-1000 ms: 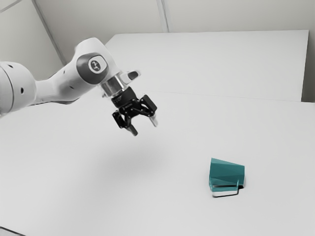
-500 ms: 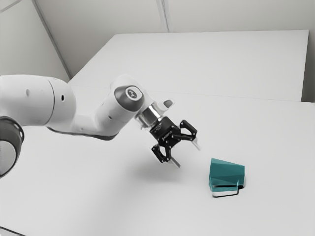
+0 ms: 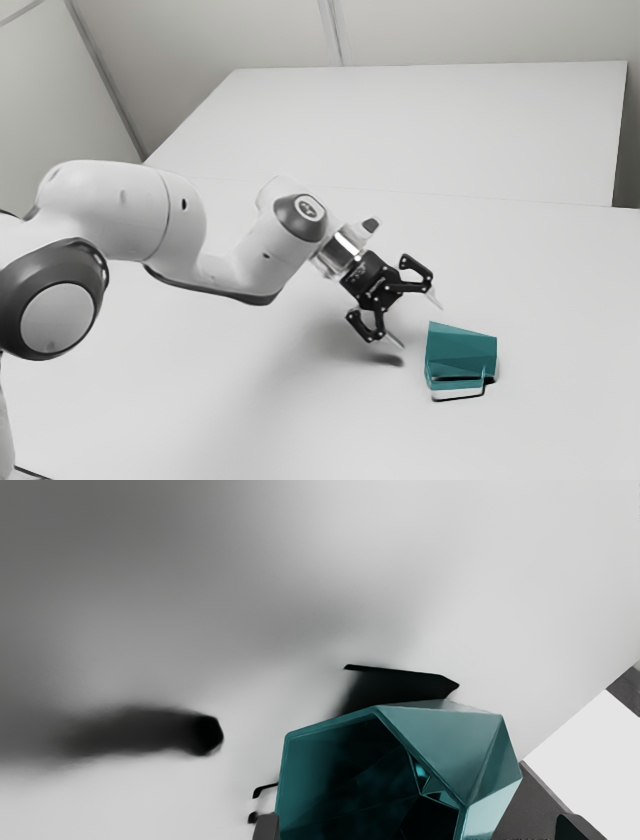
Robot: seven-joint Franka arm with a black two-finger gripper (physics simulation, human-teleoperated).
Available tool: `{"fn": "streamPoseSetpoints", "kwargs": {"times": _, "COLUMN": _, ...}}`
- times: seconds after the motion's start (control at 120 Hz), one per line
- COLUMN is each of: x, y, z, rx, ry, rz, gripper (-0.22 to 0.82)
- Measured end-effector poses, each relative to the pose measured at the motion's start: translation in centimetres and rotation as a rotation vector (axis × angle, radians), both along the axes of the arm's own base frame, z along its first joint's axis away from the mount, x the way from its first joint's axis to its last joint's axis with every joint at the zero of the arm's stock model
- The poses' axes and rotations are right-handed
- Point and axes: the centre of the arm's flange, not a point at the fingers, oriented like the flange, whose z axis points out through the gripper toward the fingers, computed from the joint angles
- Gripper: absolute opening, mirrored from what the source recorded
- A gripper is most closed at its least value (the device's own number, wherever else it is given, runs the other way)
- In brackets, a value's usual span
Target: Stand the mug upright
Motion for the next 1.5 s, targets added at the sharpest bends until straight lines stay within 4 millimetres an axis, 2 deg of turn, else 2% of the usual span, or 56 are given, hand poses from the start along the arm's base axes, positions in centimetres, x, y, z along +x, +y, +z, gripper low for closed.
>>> {"fn": "streamPoseSetpoints", "kwargs": {"times": 0.167, "x": -0.6, "y": -2.2, "z": 0.1, "rx": -0.051, "ry": 0.019, "rz": 0.033, "gripper": 0.60}}
{"fn": "streamPoseSetpoints", "kwargs": {"times": 0.5, "x": -1.0, "y": -4.5, "z": -0.9, "rx": -0.165, "ry": 0.098, "rz": 0.163, "gripper": 0.60}}
{"fn": "streamPoseSetpoints", "kwargs": {"times": 0.542, "x": -1.1, "y": -4.6, "z": -1.0, "rx": -0.169, "ry": 0.102, "rz": 0.172, "gripper": 0.52}}
{"fn": "streamPoseSetpoints", "kwargs": {"times": 0.667, "x": -1.1, "y": -4.5, "z": -1.1, "rx": -0.169, "ry": 0.107, "rz": 0.181, "gripper": 0.18}}
{"fn": "streamPoseSetpoints", "kwargs": {"times": 0.767, "x": -1.0, "y": -4.5, "z": -1.0, "rx": -0.164, "ry": 0.103, "rz": 0.178, "gripper": 0.02}}
{"fn": "streamPoseSetpoints", "kwargs": {"times": 0.942, "x": -0.6, "y": -4.6, "z": 0.0, "rx": -0.153, "ry": 0.079, "rz": 0.160, "gripper": -0.11}}
{"fn": "streamPoseSetpoints", "kwargs": {"times": 1.217, "x": -0.2, "y": -4.7, "z": 0.8, "rx": -0.119, "ry": 0.050, "rz": 0.124, "gripper": -0.16}}
{"fn": "streamPoseSetpoints", "kwargs": {"times": 1.308, "x": -0.1, "y": -4.4, "z": 2.7, "rx": -0.072, "ry": -0.008, "rz": 0.076, "gripper": -0.17}}
{"fn": "streamPoseSetpoints", "kwargs": {"times": 1.5, "x": -0.3, "y": -2.9, "z": 9.9, "rx": 0.153, "ry": -0.227, "rz": -0.115, "gripper": -0.18}}
